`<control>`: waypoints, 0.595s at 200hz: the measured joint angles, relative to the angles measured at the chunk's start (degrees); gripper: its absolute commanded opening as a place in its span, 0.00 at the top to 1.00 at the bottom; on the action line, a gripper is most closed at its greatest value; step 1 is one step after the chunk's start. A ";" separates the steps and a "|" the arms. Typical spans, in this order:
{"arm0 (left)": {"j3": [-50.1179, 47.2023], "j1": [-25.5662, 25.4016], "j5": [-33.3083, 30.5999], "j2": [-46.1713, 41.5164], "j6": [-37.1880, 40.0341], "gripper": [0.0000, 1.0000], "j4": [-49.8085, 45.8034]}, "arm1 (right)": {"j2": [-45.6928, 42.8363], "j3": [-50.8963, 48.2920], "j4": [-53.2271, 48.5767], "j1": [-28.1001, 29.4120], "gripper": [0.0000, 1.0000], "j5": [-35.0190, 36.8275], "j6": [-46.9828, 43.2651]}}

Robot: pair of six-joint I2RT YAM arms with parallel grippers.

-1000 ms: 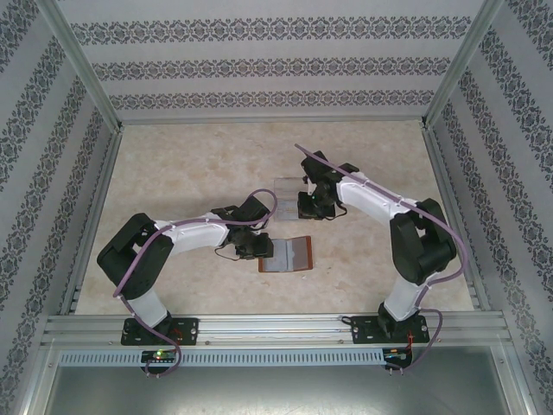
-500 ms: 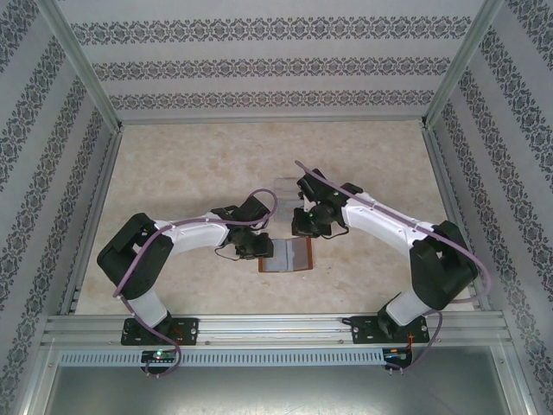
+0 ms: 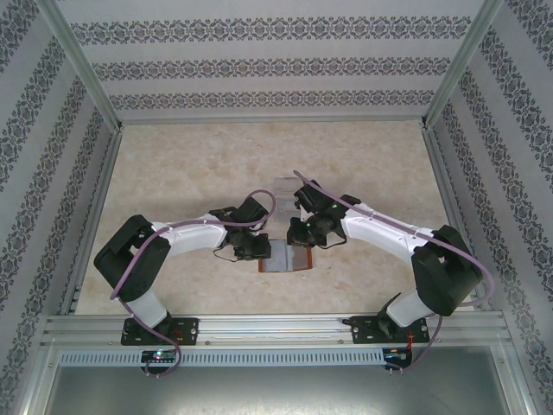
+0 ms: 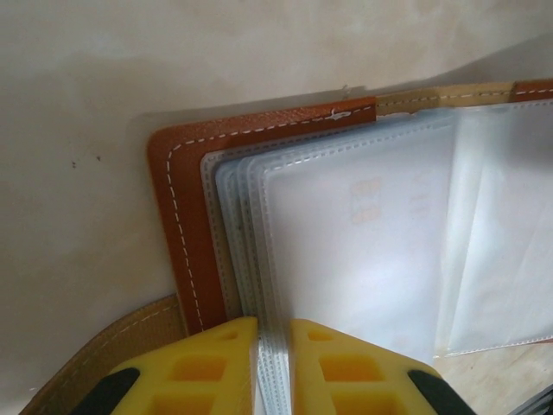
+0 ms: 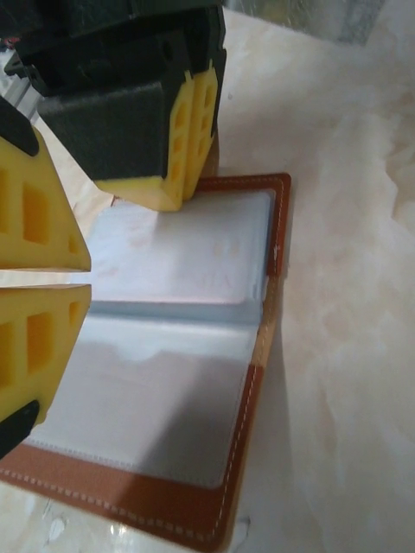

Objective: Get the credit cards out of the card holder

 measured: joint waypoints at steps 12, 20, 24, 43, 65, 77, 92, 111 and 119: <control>-0.26 0.00 -0.15 -0.22 -0.02 0.85 0.02 | 0.24 0.00 0.83 0.39 0.87 -0.31 0.44; -0.52 0.00 -0.22 -0.46 -0.04 0.86 0.02 | 0.57 0.00 1.36 0.50 0.87 -0.52 0.66; -0.63 0.00 -0.24 -0.57 -0.07 0.86 0.02 | 0.81 0.00 1.70 0.72 0.88 -0.66 0.79; -0.90 0.00 -0.46 -0.87 -0.28 0.88 0.04 | 2.16 0.00 2.80 1.14 0.88 -1.22 1.49; -1.01 0.00 -0.63 -0.94 -0.44 0.88 0.02 | 3.91 0.00 4.07 1.88 0.88 -1.75 2.12; -1.14 0.00 -0.79 -0.98 -0.44 0.88 0.02 | 4.72 0.00 4.70 2.34 0.88 -2.12 2.32; -1.40 0.00 -0.87 -1.09 -0.46 0.87 0.02 | 5.55 0.00 5.53 2.93 0.88 -2.69 2.73; -1.70 0.00 -1.01 -1.25 -0.50 0.87 0.00 | 6.80 0.00 6.54 3.08 0.89 -3.30 3.21; -1.70 0.00 -1.03 -1.36 -0.52 0.87 0.00 | 7.45 0.00 6.99 3.39 0.89 -3.52 3.39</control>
